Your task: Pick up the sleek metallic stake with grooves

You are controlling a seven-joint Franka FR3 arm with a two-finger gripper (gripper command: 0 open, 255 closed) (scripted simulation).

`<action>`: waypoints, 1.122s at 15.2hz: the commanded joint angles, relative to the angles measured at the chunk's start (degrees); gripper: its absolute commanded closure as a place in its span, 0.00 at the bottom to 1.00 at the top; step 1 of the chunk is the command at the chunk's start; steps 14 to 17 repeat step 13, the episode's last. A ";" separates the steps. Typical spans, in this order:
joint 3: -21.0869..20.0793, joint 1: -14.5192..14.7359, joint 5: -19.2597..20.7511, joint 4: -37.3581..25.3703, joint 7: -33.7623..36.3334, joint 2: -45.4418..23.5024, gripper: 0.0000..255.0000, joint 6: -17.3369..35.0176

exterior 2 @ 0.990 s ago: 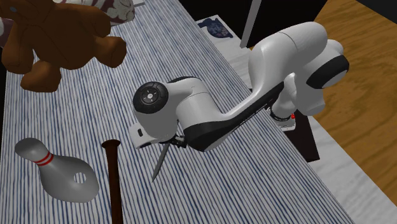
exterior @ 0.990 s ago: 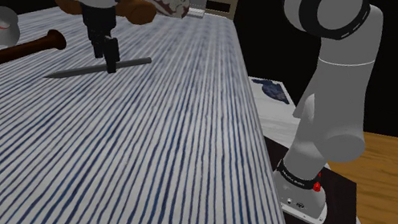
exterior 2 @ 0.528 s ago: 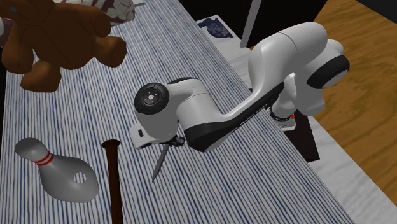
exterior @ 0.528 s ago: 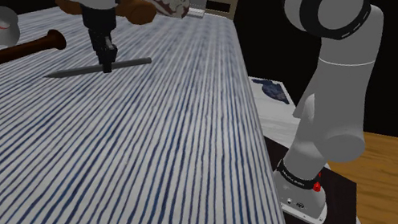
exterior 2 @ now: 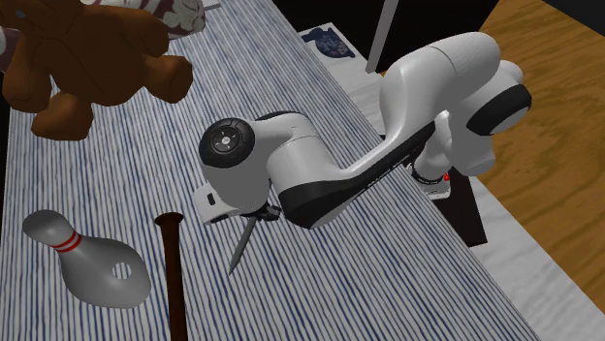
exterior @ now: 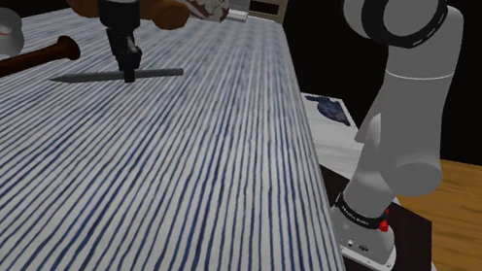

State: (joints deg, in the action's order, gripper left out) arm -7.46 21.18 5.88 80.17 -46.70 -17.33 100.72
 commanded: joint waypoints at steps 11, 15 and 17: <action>-0.08 0.63 0.28 -13.07 -0.49 -2.57 1.00 -10.52; -0.08 0.65 0.28 -13.26 -0.50 -2.62 1.00 -10.67; -0.08 0.65 0.28 -13.26 -0.50 -2.62 1.00 -10.67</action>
